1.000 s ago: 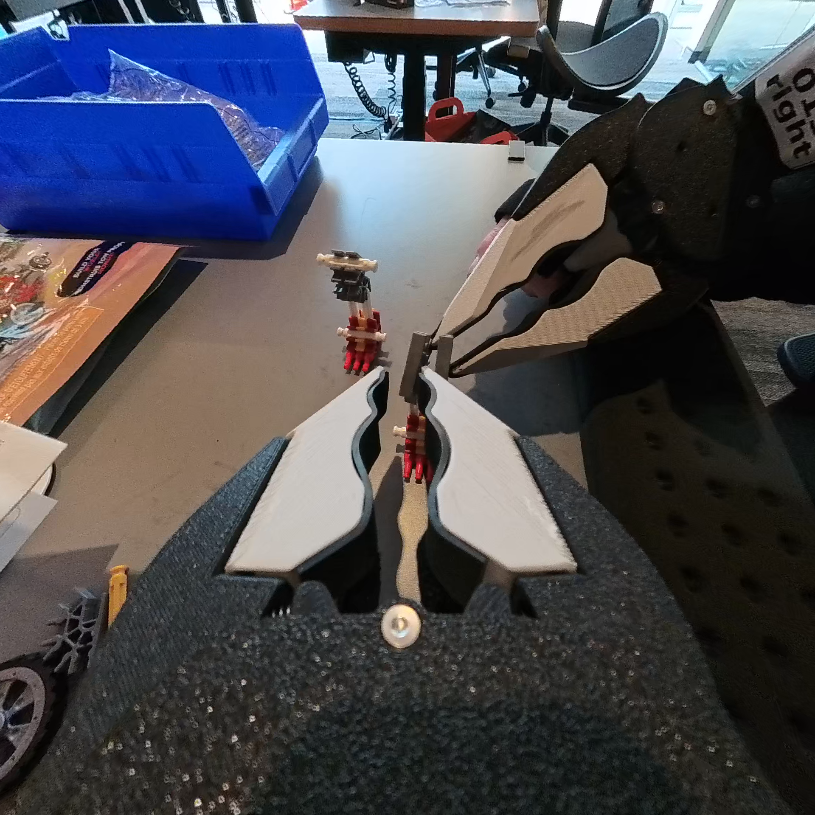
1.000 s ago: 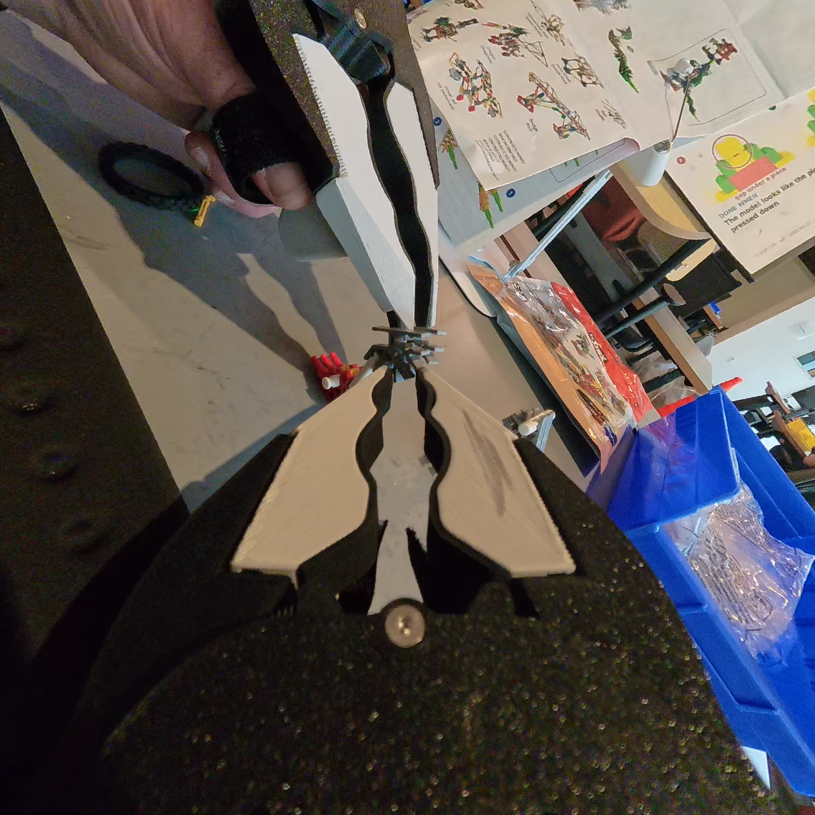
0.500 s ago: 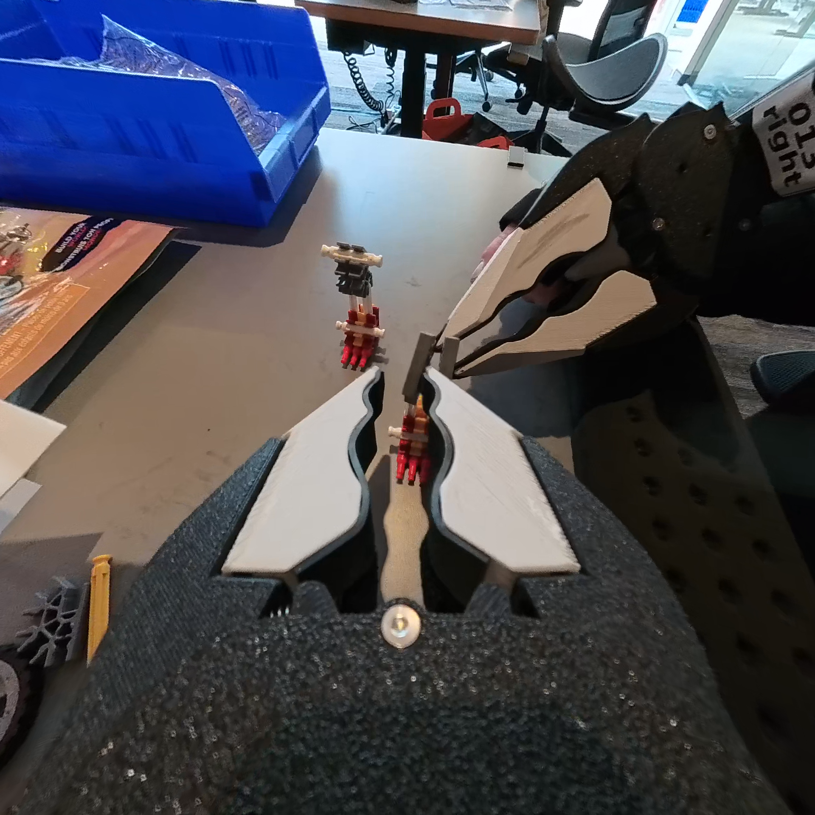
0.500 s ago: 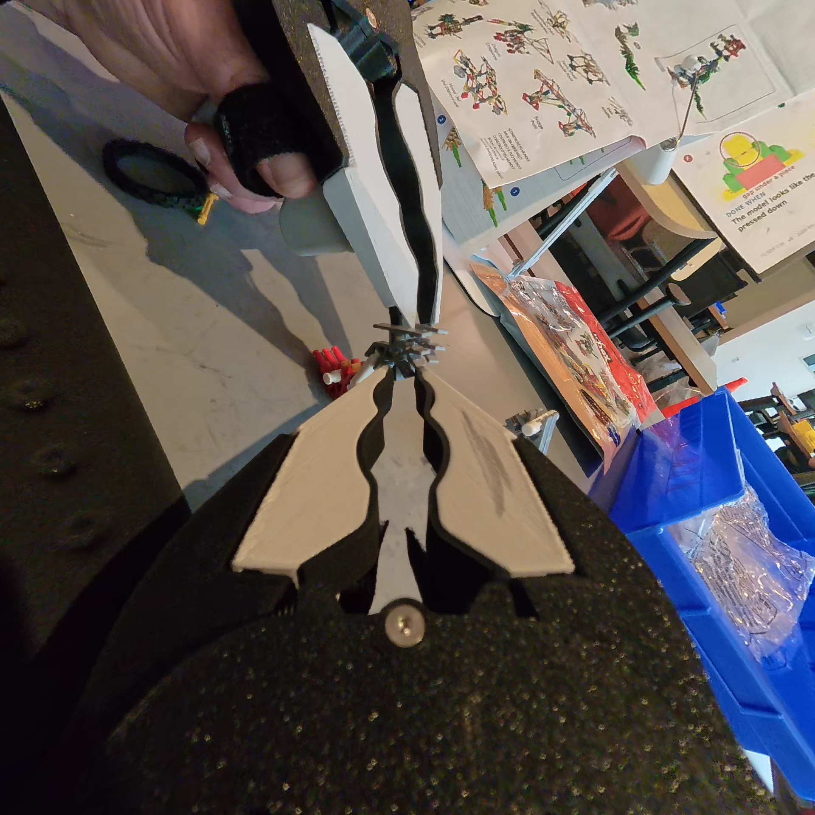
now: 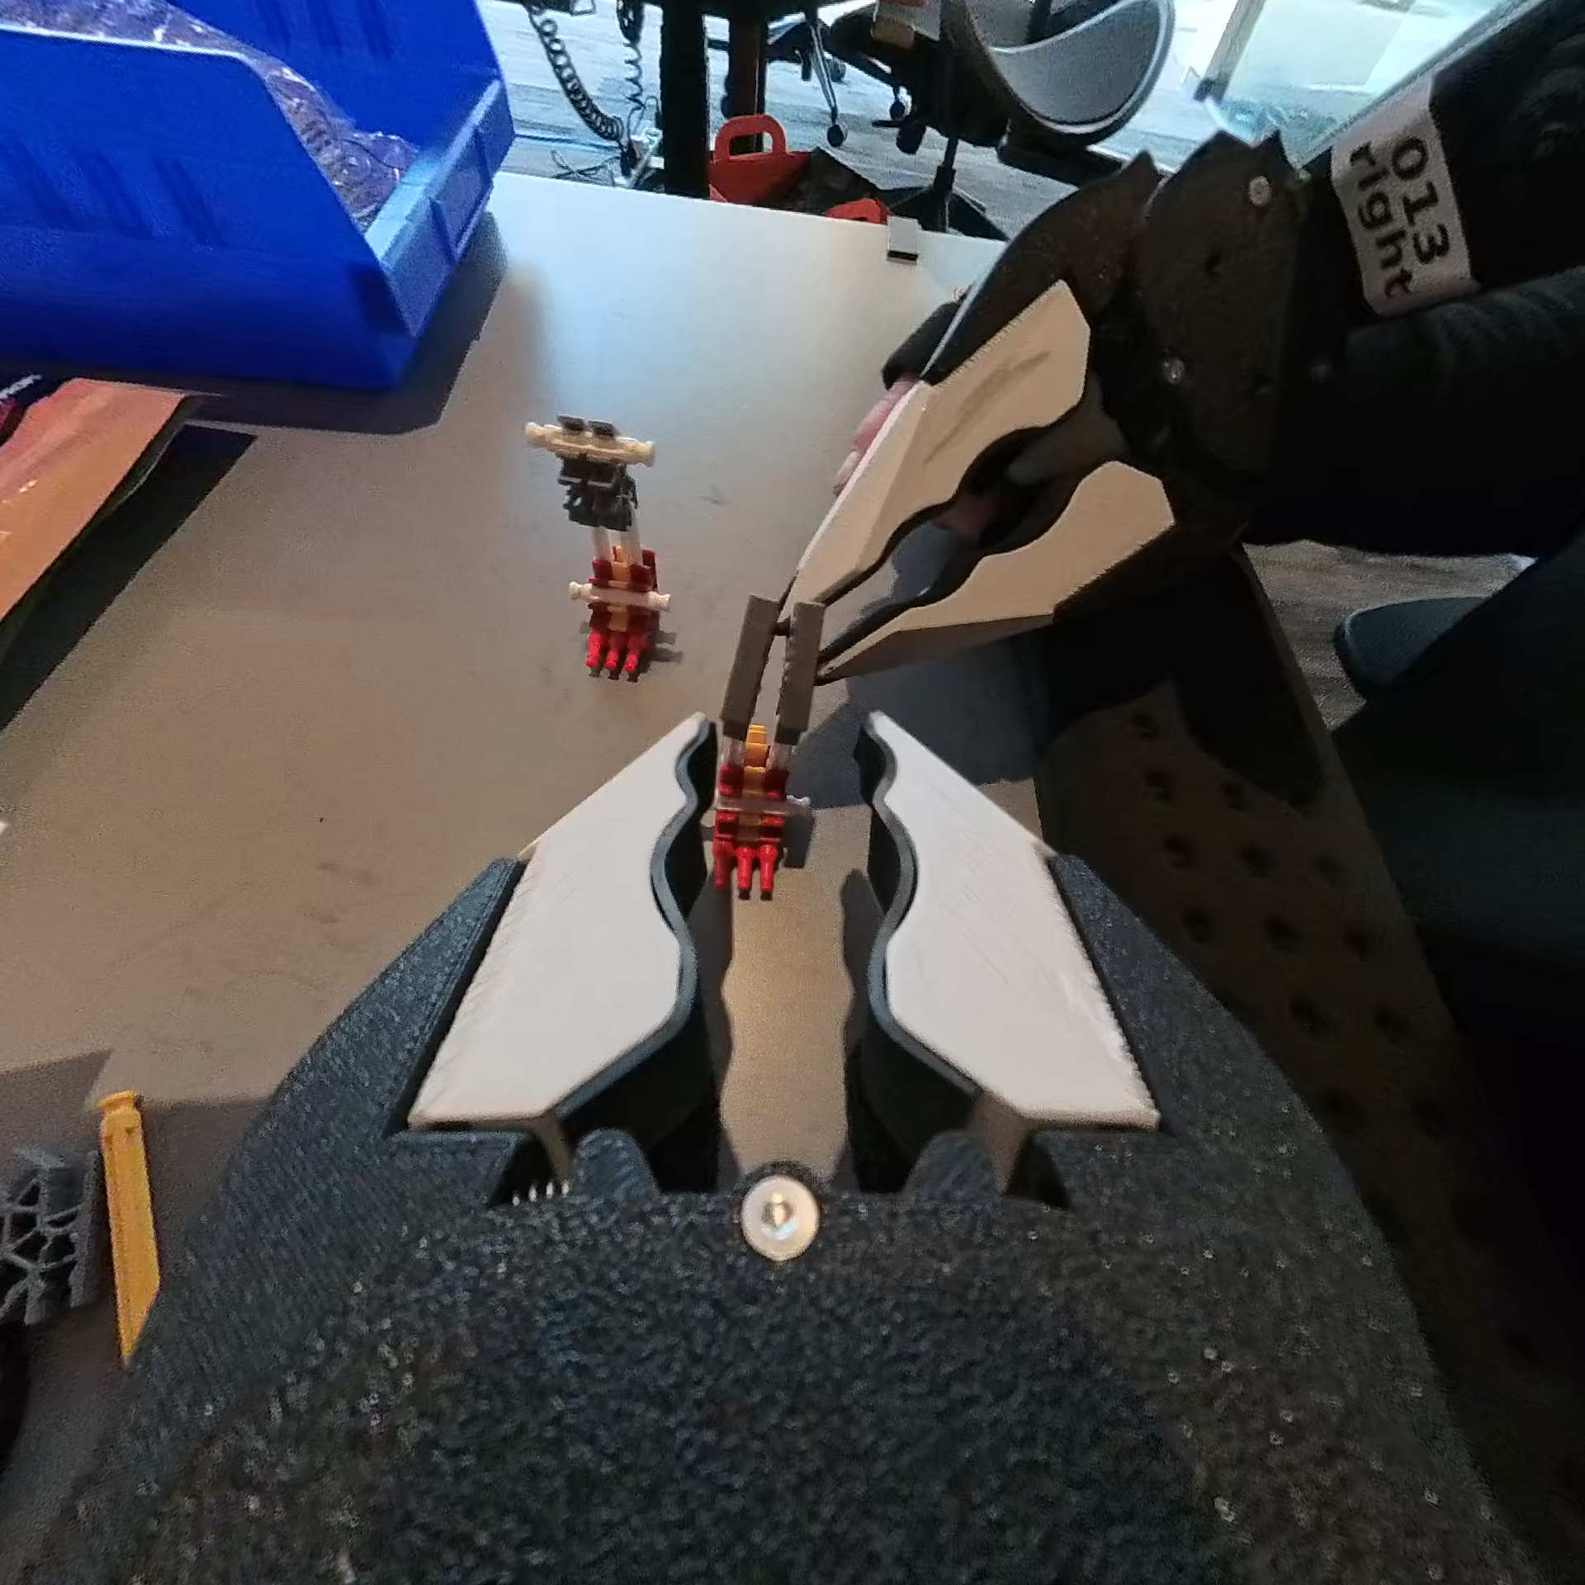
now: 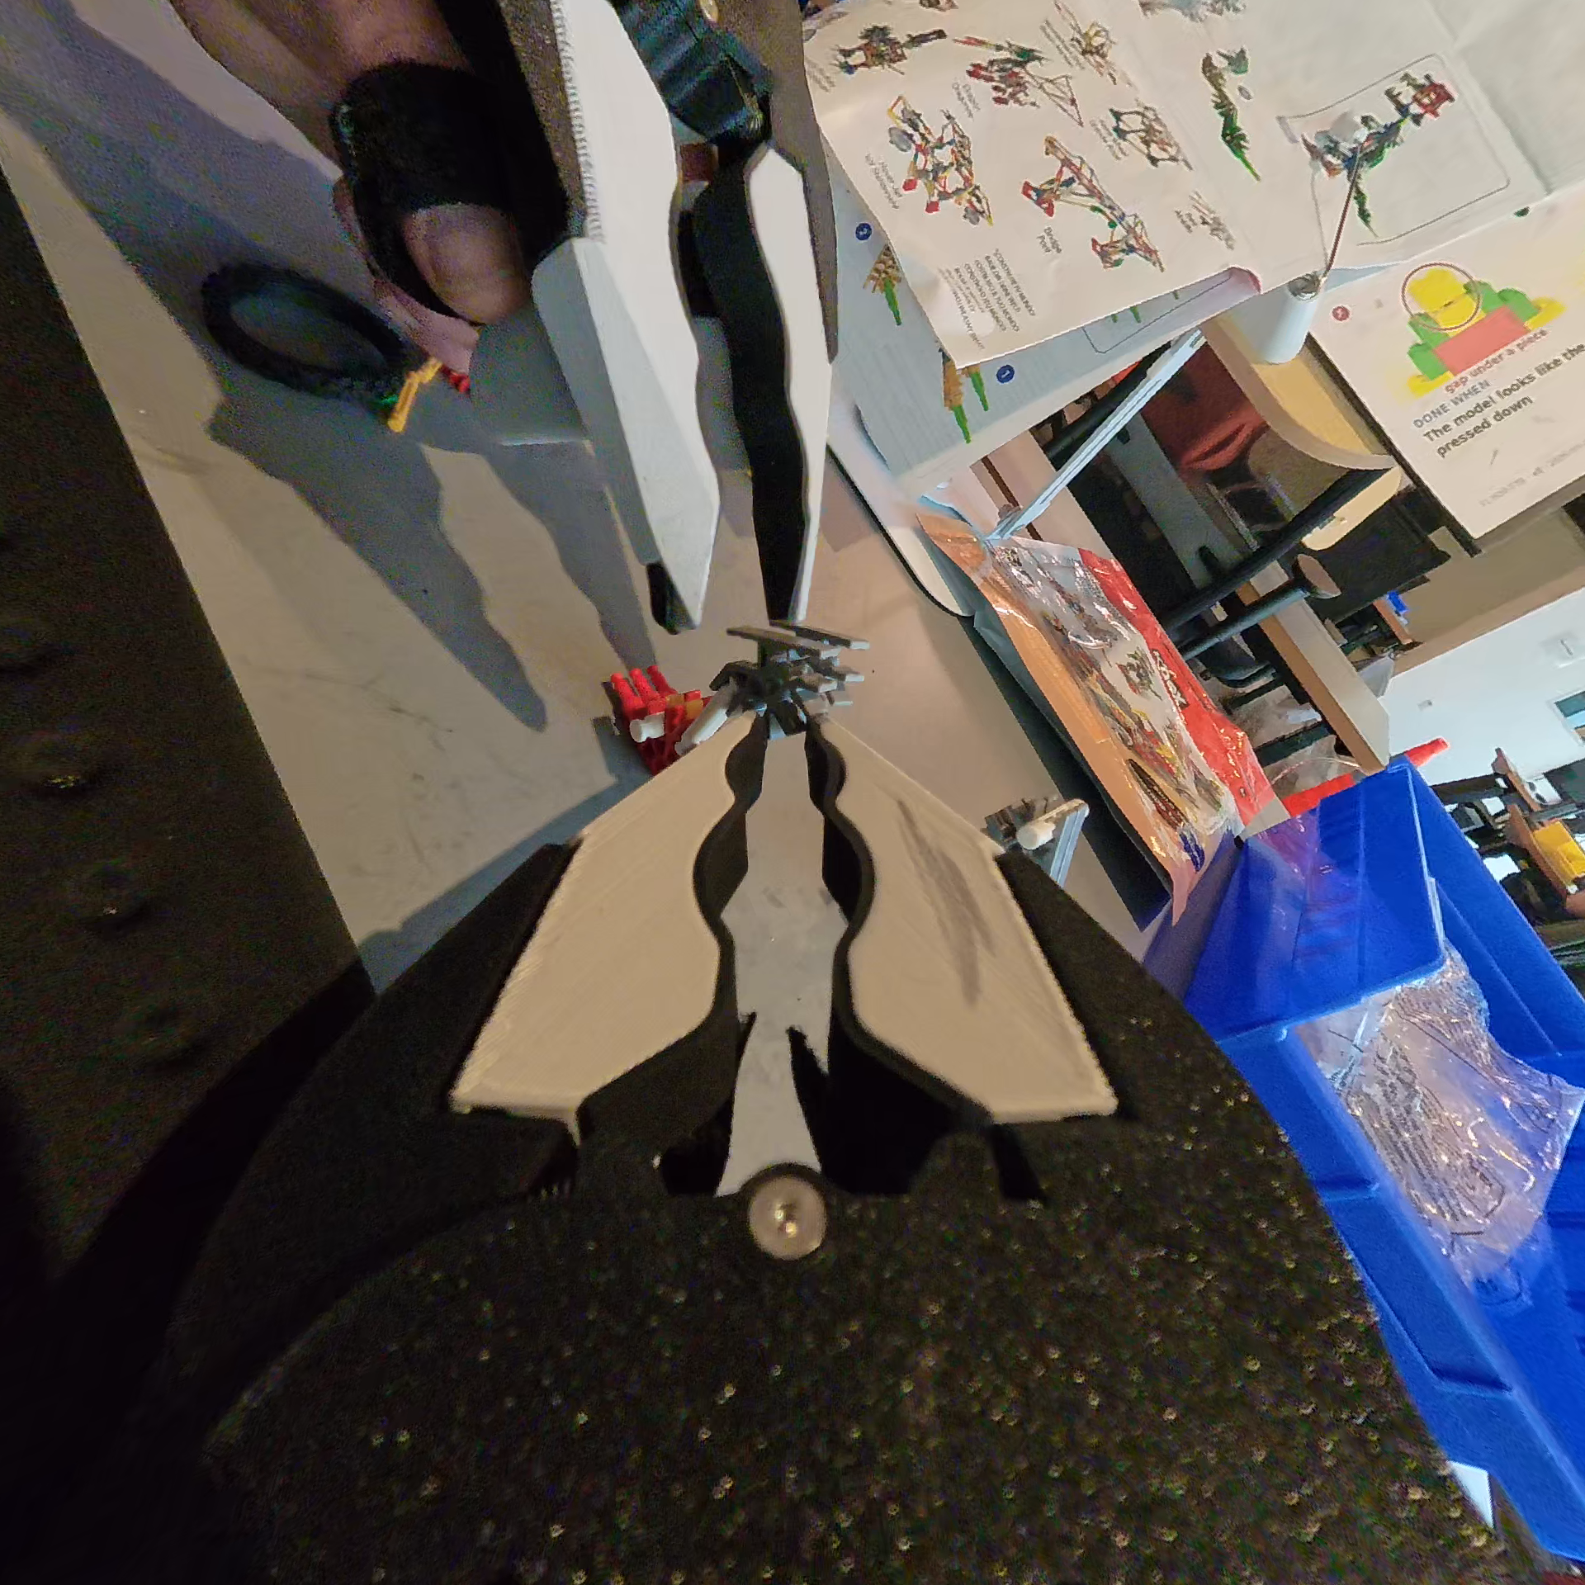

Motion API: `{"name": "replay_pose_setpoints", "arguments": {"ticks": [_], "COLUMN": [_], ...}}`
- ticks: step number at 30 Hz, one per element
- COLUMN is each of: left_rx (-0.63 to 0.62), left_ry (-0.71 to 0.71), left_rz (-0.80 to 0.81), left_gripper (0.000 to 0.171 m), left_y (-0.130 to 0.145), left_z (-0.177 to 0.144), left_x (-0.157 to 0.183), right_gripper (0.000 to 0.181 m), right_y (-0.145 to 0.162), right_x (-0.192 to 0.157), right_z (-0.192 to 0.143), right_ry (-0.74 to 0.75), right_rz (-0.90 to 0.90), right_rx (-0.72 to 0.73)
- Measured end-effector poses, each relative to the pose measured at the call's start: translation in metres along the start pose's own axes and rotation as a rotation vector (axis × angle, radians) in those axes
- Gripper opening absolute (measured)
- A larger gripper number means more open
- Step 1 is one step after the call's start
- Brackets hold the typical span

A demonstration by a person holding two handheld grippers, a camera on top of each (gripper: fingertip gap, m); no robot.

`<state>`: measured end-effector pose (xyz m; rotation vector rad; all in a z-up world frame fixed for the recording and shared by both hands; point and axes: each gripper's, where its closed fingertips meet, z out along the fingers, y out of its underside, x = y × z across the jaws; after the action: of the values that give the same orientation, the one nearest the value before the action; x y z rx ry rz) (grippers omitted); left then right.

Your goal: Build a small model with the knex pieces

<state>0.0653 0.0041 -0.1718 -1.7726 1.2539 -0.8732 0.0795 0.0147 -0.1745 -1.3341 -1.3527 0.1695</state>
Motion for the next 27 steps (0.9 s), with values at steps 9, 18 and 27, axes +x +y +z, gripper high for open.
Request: {"name": "replay_pose_setpoints", "arguments": {"ticks": [9, 18, 27], "left_rx": [-0.053, -0.063, -0.045], "left_ry": [-0.054, -0.124, -0.144], "left_rz": [0.119, 0.148, 0.175], "left_gripper": [0.021, 0.028, 0.021], "left_y": [0.009, 0.008, 0.004], "left_z": [0.010, 0.011, 0.012], "left_x": [0.000, -0.008, -0.008], "right_gripper": [0.009, 0.009, 0.009], "right_y": [0.001, 0.002, 0.002], "right_x": [0.001, 0.001, 0.001], "right_z": [0.001, 0.001, 0.001], "right_ry": [0.004, 0.006, 0.007], "right_rz": [0.003, 0.001, -0.004], "right_rx": [-0.006, -0.010, -0.011]}}
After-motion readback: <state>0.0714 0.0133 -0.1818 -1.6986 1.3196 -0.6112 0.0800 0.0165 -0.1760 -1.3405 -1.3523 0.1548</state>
